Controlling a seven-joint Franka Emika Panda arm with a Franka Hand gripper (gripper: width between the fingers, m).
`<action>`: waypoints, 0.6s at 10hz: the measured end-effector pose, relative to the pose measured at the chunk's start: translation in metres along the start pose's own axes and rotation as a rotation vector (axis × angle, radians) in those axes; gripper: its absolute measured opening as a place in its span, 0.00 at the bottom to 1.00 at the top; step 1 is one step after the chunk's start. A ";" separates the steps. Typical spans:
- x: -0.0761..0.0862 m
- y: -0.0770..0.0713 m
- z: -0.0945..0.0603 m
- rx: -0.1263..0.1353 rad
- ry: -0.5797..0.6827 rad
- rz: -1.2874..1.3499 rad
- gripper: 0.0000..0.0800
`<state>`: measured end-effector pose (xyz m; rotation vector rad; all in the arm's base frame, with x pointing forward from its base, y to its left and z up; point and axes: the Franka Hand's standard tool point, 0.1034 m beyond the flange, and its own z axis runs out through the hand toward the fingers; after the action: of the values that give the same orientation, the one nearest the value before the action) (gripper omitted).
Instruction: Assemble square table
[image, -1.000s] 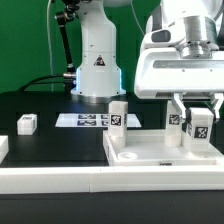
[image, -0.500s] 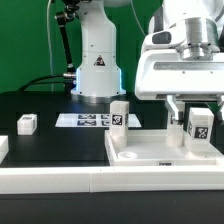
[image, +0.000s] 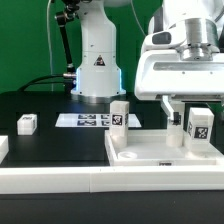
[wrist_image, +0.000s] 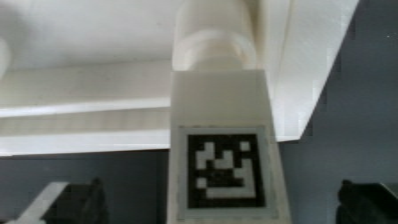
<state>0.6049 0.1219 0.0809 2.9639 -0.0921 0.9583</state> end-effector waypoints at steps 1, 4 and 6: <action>0.000 0.001 0.000 -0.001 -0.001 -0.003 0.81; 0.013 0.010 -0.013 0.005 -0.013 -0.010 0.81; 0.017 0.010 -0.017 0.011 -0.031 -0.002 0.81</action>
Offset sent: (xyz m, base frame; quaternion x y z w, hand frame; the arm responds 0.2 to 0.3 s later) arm -0.0068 -0.0070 0.0204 0.0132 -0.0212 -0.0036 0.9997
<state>0.6076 0.1117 0.1049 2.9882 -0.0844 0.9161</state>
